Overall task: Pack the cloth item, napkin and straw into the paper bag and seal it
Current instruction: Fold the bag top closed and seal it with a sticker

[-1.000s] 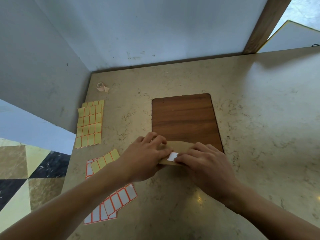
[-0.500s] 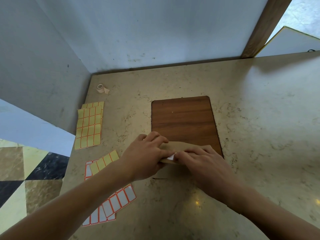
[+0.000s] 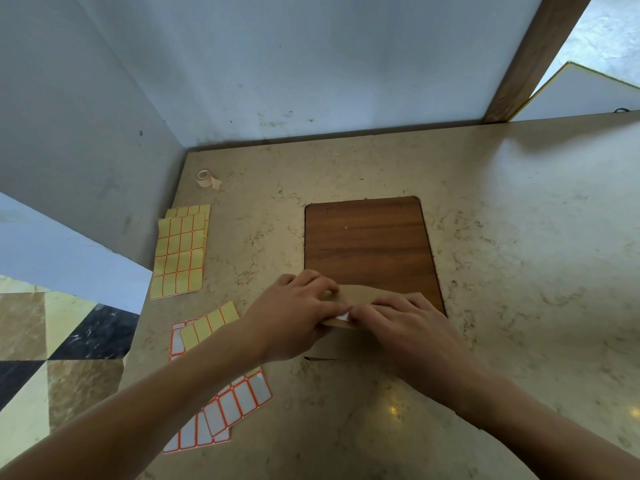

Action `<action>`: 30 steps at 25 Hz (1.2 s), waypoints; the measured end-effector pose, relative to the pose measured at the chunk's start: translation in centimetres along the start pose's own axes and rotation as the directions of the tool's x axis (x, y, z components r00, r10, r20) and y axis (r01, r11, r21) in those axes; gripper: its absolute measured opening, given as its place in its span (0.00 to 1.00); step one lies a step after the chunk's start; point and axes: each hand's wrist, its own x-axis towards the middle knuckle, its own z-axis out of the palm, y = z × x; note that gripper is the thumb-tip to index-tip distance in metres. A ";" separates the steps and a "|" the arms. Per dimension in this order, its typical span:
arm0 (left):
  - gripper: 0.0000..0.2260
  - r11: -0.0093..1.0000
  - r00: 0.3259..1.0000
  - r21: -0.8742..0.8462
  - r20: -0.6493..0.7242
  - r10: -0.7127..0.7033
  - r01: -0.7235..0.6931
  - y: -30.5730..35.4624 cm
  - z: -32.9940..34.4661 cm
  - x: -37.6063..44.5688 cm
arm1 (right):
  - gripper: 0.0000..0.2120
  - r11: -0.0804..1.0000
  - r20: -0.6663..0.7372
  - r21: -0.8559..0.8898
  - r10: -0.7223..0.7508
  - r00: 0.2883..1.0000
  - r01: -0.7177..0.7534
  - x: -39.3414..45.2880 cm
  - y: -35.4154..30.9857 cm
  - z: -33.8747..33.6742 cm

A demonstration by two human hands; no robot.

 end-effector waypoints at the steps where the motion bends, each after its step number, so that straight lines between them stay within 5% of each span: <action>1: 0.19 1.000 1.000 -0.008 -0.015 0.005 -0.005 -0.1 0.0 0.2 | 0.24 1.000 -0.009 -0.008 -0.007 1.000 0.006 0.1 0.2 0.0; 5: 0.15 0.995 0.980 -0.014 -0.175 0.093 -0.097 -0.3 0.1 -0.4 | 0.25 0.998 -0.067 -0.055 -0.034 0.997 0.031 -0.1 0.8 0.0; 11: 0.08 0.967 0.915 -0.175 -0.389 0.104 -0.184 -0.3 0.7 -1.0 | 0.15 0.992 -0.234 0.125 0.015 0.972 0.015 -0.6 1.2 0.5; 15: 0.07 0.963 0.927 -0.231 -0.372 0.043 -0.137 -0.2 0.6 -0.9 | 0.08 0.993 -0.253 0.114 0.063 0.965 -0.034 -0.1 0.9 0.4; 21: 0.09 0.980 0.923 -0.157 -0.381 0.056 -0.125 0.0 0.6 -0.9 | 0.12 0.998 -0.210 -0.064 -0.028 0.977 0.015 0.8 1.2 0.5; 30: 0.12 0.968 0.900 -0.251 -0.426 -0.092 -0.020 -1.4 1.2 -3.1 | 0.07 0.994 -0.344 0.094 0.092 0.935 -0.063 -1.2 3.0 -0.1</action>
